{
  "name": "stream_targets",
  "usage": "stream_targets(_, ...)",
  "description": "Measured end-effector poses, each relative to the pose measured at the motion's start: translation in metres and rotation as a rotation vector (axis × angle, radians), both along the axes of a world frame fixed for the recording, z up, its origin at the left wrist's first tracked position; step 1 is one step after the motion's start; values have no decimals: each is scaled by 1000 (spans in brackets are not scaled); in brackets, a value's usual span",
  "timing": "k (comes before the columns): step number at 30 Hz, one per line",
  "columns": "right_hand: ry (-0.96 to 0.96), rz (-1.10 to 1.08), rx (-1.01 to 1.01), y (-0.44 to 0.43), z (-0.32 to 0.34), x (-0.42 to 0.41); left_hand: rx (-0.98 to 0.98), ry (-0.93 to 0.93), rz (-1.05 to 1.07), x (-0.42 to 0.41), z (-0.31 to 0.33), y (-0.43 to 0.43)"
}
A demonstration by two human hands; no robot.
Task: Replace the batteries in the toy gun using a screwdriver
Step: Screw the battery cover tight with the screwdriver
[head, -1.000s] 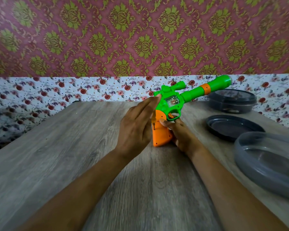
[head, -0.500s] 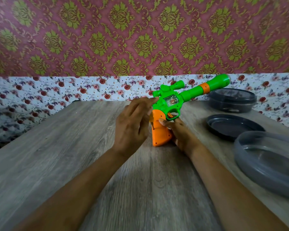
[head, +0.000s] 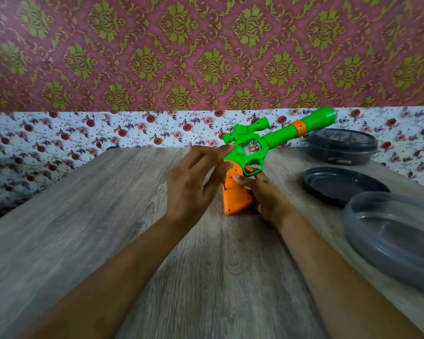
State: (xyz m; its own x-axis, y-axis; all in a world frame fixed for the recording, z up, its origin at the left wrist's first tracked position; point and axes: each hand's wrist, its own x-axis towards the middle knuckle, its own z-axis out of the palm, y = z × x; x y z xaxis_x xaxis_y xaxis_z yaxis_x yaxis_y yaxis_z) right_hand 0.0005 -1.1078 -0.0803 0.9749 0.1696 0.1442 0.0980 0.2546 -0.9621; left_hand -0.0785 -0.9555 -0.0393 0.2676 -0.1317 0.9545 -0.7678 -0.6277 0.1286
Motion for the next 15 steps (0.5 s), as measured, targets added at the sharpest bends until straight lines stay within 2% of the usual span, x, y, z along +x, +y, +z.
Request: stream_targets(15, 16, 25, 9, -2, 1, 0, -89, 70, 4, 3, 0, 3)
